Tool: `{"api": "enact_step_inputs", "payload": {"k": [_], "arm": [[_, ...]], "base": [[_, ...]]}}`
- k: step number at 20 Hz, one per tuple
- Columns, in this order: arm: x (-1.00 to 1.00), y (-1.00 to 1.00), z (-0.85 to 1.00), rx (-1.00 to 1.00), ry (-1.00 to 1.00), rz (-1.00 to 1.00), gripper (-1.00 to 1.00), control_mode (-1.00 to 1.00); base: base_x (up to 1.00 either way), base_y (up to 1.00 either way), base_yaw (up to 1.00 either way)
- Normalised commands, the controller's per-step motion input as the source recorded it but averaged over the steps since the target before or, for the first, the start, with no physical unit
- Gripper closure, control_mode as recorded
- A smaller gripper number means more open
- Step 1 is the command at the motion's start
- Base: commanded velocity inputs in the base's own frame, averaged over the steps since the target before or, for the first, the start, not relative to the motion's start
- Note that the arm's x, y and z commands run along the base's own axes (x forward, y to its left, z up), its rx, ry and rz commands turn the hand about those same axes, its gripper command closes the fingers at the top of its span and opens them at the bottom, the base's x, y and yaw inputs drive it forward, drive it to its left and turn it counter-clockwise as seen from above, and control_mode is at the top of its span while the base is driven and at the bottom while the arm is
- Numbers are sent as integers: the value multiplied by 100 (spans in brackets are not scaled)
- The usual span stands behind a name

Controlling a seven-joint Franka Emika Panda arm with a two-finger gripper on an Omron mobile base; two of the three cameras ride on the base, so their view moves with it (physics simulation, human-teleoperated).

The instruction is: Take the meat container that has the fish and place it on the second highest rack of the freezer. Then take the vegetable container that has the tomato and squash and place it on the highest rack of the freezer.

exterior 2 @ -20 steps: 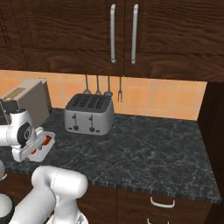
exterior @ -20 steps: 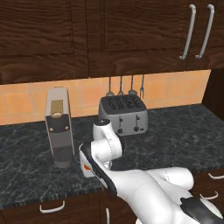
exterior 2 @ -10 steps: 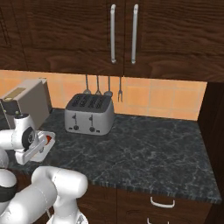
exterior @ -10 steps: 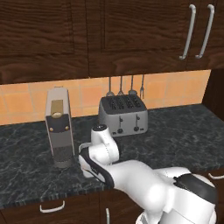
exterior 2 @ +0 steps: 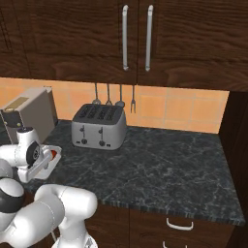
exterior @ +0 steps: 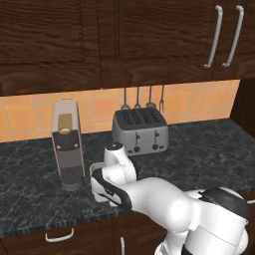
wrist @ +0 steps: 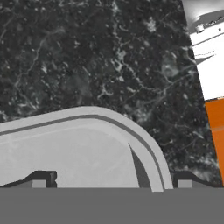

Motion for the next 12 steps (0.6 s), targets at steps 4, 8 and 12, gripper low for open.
{"api": "enact_step_inputs", "payload": {"k": [4, 8, 12], "arm": [[0, 0, -30, 0, 0, 0, -100, -100], [0, 0, 0, 0, 0, 0, -100, -100], [0, 0, 0, 0, 0, 0, 100, -100]], "base": [[0, 0, 0], [0, 0, 0], [0, 0, 0]]}}
